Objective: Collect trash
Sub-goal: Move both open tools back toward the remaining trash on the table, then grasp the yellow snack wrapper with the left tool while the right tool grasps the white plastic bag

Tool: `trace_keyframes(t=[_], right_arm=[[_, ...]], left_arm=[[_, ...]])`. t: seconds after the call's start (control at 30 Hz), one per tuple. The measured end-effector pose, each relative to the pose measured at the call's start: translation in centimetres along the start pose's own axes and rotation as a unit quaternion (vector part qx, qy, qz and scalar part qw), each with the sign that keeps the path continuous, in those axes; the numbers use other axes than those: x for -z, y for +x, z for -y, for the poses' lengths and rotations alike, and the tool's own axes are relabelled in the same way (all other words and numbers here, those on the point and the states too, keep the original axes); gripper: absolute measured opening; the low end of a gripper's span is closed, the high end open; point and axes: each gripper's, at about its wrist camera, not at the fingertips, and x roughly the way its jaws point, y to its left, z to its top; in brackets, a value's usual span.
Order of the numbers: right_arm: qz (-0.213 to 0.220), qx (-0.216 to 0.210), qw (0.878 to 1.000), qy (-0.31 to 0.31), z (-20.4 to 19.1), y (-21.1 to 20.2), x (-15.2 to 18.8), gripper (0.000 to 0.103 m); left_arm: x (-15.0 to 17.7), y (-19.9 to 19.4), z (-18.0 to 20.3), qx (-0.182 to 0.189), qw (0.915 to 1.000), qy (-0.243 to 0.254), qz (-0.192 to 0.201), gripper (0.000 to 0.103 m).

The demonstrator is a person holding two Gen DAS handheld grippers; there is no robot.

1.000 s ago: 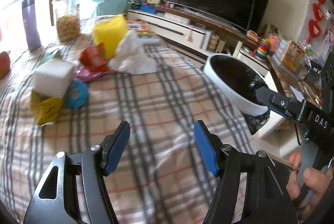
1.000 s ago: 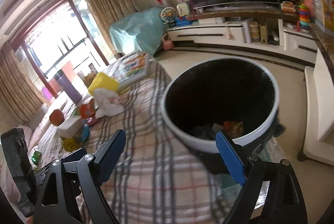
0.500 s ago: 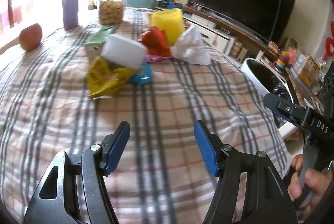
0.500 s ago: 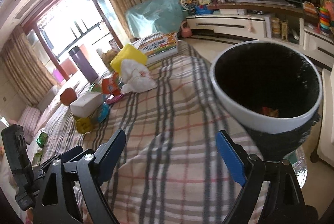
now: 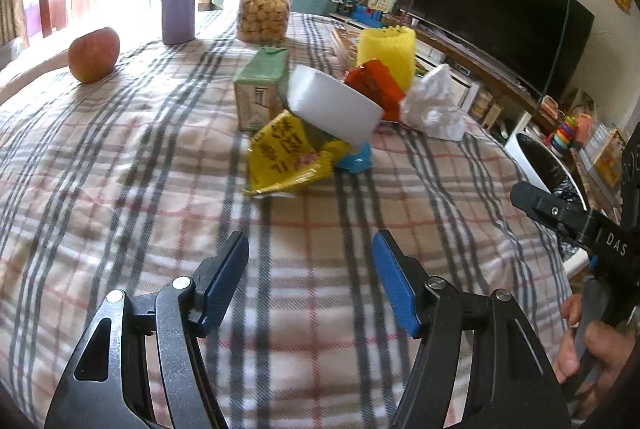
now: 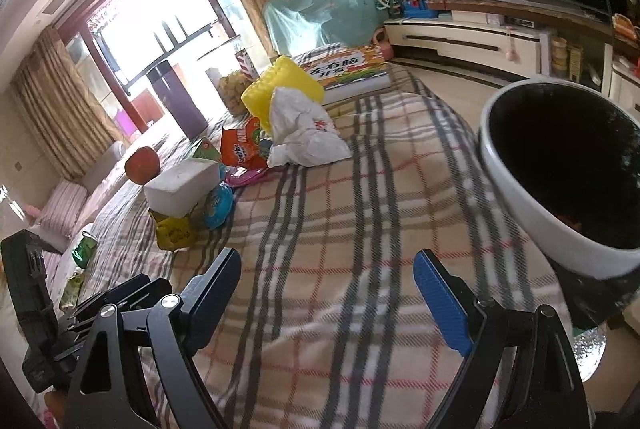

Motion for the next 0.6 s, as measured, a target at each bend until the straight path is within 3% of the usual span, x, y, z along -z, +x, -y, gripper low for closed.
trace_keyframes(t=[0.5, 0.57, 0.6], right_arm=[[-0.019, -0.006, 0.999, -0.035, -1.1, 6.5, -4.8, 0.089], [-0.021, -0.007, 0.999, -0.041, -1.3, 7.4, -5.3, 0.089], [-0.020, -0.006, 0.999, -0.043, -1.4, 7.7, -5.5, 0.089]], left_arm=[[-3.6, 2.9, -1.9, -0.016, 0.9997, 0.016, 0.000, 0.071], [-3.9, 3.5, -1.9, -0.018, 0.9996, 0.020, -0.002, 0.070], [-3.9, 3.7, -1.9, -0.016, 0.9997, 0.020, -0.003, 0.063]])
